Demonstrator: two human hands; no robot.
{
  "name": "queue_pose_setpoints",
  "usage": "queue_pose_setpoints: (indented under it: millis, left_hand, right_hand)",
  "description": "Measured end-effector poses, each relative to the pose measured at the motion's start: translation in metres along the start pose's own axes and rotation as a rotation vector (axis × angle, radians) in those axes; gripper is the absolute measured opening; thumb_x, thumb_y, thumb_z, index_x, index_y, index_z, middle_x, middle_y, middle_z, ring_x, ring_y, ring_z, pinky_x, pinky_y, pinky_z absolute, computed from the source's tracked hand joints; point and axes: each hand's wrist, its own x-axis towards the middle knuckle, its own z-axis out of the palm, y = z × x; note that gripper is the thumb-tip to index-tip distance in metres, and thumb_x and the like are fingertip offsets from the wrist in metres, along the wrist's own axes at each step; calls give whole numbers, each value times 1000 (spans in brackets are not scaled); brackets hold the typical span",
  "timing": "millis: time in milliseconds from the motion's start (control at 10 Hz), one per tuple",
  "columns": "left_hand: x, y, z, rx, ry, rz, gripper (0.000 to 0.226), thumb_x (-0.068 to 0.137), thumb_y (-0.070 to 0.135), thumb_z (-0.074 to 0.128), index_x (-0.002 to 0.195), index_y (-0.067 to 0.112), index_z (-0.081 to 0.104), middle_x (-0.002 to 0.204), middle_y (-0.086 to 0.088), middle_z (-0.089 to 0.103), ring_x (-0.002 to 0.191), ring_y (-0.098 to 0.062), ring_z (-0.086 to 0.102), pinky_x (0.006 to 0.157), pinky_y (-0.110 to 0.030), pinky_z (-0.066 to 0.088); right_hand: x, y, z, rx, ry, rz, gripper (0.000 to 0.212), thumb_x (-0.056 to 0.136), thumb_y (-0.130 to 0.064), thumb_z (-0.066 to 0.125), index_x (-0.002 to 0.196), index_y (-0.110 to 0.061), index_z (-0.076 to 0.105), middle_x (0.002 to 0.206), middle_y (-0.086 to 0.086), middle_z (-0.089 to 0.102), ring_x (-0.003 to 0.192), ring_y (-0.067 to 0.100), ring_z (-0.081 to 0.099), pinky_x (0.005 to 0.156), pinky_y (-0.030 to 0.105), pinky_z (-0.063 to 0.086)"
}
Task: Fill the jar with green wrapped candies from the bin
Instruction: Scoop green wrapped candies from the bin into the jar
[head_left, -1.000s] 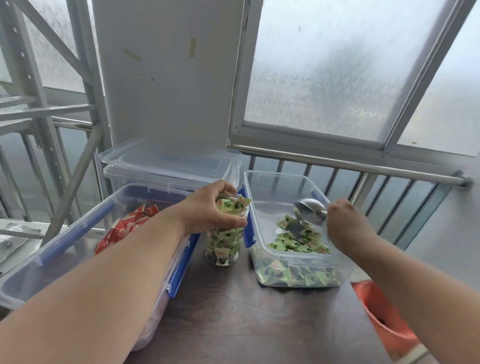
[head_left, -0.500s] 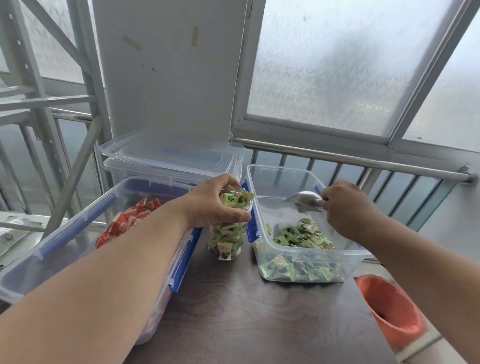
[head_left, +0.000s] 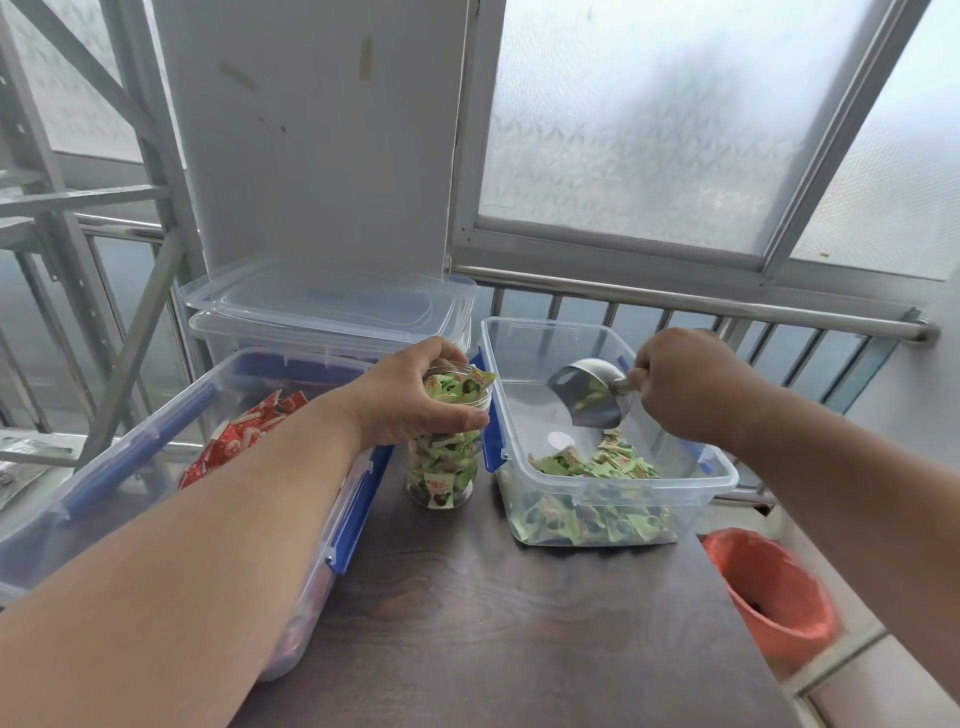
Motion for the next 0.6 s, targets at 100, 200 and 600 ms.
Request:
queue_pose_setpoints:
  millis: [100,200,600]
  left_hand:
    - [0,-1,0,1,2,3,66,80,36,100,134,34,62,127,2,72,112,-16,74,88,-32,65]
    - [1,-1,-1,0,-4,4,66,81,37,100,134,34,61,128,0,72,112,-17,74,88,-32,65]
    - [0,1,0,-17,-17,-7,63,82,34,99,133,34,62,125,-1,73,110,-18,76,86,-31,64]
  right_hand:
    - [5,11,0,-32,-70,68,28,103,-27,57,90,-4,68,76,4,53,77,26,56,68,29,43]
    - [10,20,6,77,-153,138,28,101,-27,58,91,-3,69,75,7,59,67,22,57,57,27,43]
    - [42,-6,71,335,-341,141,25,97,-15,57,118,-8,70,92,10,74,71,29,64,81,38,58]
